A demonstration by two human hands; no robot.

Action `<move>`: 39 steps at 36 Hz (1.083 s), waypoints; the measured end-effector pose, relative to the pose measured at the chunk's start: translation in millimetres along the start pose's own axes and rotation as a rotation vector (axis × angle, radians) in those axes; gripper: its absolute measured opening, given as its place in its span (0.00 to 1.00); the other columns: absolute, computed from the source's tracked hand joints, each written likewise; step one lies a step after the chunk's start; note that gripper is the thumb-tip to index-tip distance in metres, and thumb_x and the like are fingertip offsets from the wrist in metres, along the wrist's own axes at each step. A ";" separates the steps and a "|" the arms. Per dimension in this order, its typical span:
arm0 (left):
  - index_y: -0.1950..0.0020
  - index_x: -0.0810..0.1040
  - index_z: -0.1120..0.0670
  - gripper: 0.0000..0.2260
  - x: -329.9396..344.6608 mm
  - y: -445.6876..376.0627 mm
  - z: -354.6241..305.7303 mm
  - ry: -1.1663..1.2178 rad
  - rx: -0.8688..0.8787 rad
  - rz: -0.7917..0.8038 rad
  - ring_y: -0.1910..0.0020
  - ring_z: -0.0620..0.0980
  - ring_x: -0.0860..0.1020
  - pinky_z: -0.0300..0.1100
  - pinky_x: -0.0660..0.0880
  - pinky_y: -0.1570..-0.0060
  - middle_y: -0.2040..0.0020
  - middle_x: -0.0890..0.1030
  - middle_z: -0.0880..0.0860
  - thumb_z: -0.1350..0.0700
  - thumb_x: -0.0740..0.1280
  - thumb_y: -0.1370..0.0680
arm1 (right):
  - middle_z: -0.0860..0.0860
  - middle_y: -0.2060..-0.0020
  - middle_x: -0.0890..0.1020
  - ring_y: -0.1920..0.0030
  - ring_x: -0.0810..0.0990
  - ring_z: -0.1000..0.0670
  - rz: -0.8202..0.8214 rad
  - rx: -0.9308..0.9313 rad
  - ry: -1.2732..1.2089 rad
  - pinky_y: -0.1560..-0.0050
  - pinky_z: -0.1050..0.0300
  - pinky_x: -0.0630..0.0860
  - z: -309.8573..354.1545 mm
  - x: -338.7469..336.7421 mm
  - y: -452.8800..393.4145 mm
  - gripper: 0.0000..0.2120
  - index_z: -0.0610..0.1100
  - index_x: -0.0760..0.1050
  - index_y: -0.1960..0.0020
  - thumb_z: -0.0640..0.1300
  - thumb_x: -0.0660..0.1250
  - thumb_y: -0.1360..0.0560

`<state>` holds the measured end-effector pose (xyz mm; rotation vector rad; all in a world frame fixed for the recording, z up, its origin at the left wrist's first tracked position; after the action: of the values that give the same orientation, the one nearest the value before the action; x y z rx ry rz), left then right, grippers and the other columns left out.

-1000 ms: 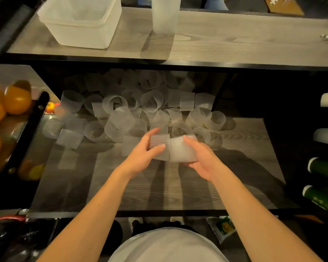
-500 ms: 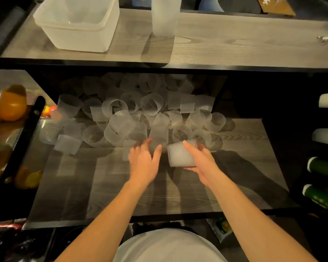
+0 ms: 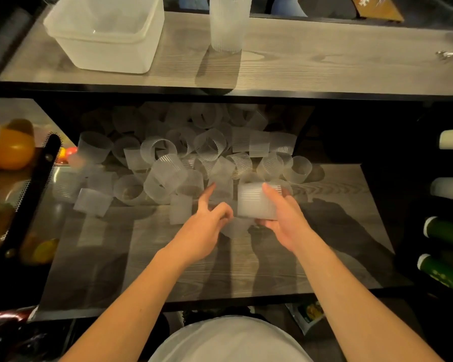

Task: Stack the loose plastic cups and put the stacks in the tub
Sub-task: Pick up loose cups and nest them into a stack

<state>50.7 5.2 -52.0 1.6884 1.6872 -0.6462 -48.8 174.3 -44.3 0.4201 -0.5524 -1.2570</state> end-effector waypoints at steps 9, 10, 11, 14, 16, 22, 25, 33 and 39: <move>0.29 0.64 0.40 0.19 3.4 1.6 -2.4 0.727 -0.233 -0.397 0.39 0.35 0.72 0.29 0.71 0.41 0.32 0.69 0.43 0.55 0.61 0.17 | 0.43 0.42 0.86 0.43 0.86 0.43 0.128 0.157 -0.049 0.42 0.37 0.82 -2.8 11.1 3.7 0.16 0.42 0.79 0.36 0.50 0.70 0.20; 0.29 0.66 0.43 0.18 1.7 1.0 -2.7 0.781 -0.282 -0.476 0.39 0.34 0.72 0.27 0.70 0.44 0.33 0.71 0.43 0.55 0.61 0.18 | 0.42 0.42 0.86 0.42 0.86 0.43 0.127 0.163 -0.033 0.40 0.36 0.81 -3.2 12.9 4.1 0.16 0.42 0.79 0.36 0.50 0.70 0.20; 0.31 0.68 0.43 0.16 -0.7 0.1 -3.8 0.839 -0.332 -0.550 0.39 0.33 0.72 0.27 0.70 0.46 0.35 0.73 0.42 0.54 0.62 0.18 | 0.42 0.42 0.86 0.42 0.85 0.43 0.128 0.170 -0.007 0.38 0.36 0.80 -3.5 15.0 4.7 0.17 0.42 0.79 0.36 0.50 0.71 0.21; 0.38 0.72 0.43 0.09 -3.5 -4.6 -3.3 1.012 -0.444 -0.672 0.40 0.37 0.75 0.31 0.71 0.44 0.39 0.77 0.43 0.52 0.60 0.17 | 0.43 0.42 0.85 0.40 0.84 0.43 0.177 0.186 0.089 0.36 0.36 0.79 -7.2 25.9 8.0 0.18 0.42 0.79 0.36 0.52 0.71 0.21; 0.39 0.75 0.47 0.10 -0.9 -6.4 -7.8 1.041 -0.433 -0.621 0.42 0.38 0.76 0.29 0.71 0.47 0.41 0.79 0.45 0.53 0.56 0.16 | 0.44 0.42 0.86 0.41 0.85 0.44 0.232 0.189 0.144 0.38 0.39 0.81 -12.0 37.8 12.8 0.19 0.43 0.79 0.36 0.55 0.69 0.20; 0.40 0.73 0.48 0.09 -11.1 -0.7 15.5 0.731 -0.483 -0.696 0.43 0.41 0.74 0.37 0.72 0.41 0.43 0.74 0.47 0.50 0.56 0.16 | 0.44 0.41 0.84 0.42 0.85 0.44 0.162 0.171 0.091 0.43 0.43 0.83 -15.7 48.3 12.3 0.18 0.44 0.77 0.36 0.53 0.72 0.21; 0.35 0.70 0.49 0.20 -10.2 7.5 56.5 0.413 -0.795 -0.655 0.32 0.57 0.65 0.54 0.67 0.34 0.35 0.67 0.54 0.44 0.69 0.24 | 0.45 0.40 0.81 0.42 0.83 0.45 0.079 0.189 0.059 0.41 0.43 0.82 -21.1 43.3 5.9 0.19 0.46 0.73 0.37 0.52 0.74 0.23; 0.50 0.76 0.54 0.09 16.5 14.3 93.1 0.348 -0.860 -0.448 0.32 0.57 0.61 0.50 0.65 0.35 0.29 0.62 0.54 0.49 0.68 0.22 | 0.43 0.37 0.81 0.40 0.82 0.44 0.031 0.212 -0.009 0.45 0.46 0.83 -37.2 38.0 -6.3 0.27 0.41 0.71 0.29 0.47 0.76 0.24; 0.38 0.72 0.48 0.19 -0.1 25.1 65.3 0.917 -0.696 -0.370 0.45 0.48 0.79 0.52 0.77 0.39 0.40 0.79 0.50 0.45 0.72 0.25 | 0.44 0.37 0.81 0.39 0.82 0.44 -0.012 0.138 -0.100 0.42 0.44 0.81 -28.1 37.7 -8.8 0.24 0.44 0.72 0.29 0.46 0.74 0.22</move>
<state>82.5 -42.1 -92.6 1.1919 2.4700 0.6531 -30.7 135.6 -65.8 0.4783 -0.7249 -1.2609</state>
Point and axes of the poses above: each hand's wrist, its own y-axis away from the middle knuckle, its own x-axis out of the palm, z = x × y, the point moved 3 cm from there along -y, towards the middle knuckle
